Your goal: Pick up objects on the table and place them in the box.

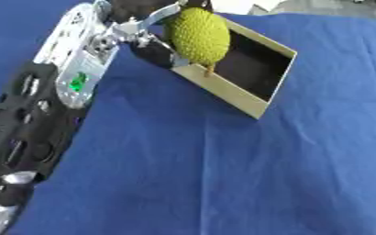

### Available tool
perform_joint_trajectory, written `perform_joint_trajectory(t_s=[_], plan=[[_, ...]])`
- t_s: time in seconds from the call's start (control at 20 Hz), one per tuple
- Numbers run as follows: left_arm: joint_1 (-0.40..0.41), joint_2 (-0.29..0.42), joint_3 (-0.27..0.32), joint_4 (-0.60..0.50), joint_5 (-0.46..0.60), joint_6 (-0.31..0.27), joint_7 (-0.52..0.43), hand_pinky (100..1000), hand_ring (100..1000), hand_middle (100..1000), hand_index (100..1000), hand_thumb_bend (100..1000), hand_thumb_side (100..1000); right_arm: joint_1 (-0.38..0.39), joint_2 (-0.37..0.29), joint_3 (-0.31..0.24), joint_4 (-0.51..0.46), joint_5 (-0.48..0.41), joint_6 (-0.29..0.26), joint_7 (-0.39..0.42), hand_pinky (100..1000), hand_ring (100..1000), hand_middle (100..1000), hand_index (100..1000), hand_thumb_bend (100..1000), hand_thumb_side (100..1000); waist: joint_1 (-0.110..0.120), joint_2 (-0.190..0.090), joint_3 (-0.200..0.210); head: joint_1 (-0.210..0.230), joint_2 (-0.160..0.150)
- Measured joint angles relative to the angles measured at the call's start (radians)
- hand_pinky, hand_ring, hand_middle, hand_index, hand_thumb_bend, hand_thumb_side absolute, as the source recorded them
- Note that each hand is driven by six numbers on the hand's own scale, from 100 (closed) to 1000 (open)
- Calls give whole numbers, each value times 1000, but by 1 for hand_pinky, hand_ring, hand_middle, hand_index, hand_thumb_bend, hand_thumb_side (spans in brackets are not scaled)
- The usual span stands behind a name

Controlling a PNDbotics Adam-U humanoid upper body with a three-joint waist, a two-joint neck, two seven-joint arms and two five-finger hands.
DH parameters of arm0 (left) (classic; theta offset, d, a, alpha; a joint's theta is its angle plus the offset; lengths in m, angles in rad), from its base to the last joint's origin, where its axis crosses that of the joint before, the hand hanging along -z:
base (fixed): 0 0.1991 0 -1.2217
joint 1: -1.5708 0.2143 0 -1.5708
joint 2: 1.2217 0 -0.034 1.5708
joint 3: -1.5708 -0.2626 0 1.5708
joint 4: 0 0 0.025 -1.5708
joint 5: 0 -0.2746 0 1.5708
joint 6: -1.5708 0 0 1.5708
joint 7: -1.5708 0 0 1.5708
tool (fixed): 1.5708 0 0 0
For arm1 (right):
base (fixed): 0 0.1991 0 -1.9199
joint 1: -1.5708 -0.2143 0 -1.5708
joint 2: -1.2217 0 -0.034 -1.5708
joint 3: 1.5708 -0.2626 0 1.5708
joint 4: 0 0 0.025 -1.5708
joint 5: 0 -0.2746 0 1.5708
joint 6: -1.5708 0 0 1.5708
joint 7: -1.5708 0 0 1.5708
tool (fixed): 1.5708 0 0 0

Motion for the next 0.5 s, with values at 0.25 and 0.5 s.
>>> perform_joint_trajectory(t_s=[0.25, 0.5], plan=[[-6, -26, 14, 42, -48, 1, 68, 412, 452, 469, 632, 441, 100, -8, 7, 1, 0, -1, 0, 0, 775, 746, 621, 766, 100, 520, -4, 1, -9, 8, -3], [-22, -97, 67, 102, -114, 9, 139, 411, 451, 467, 628, 457, 100, -26, 20, 5, 0, -15, -3, 6, 775, 746, 621, 766, 100, 524, -10, 6, -32, 23, -6]])
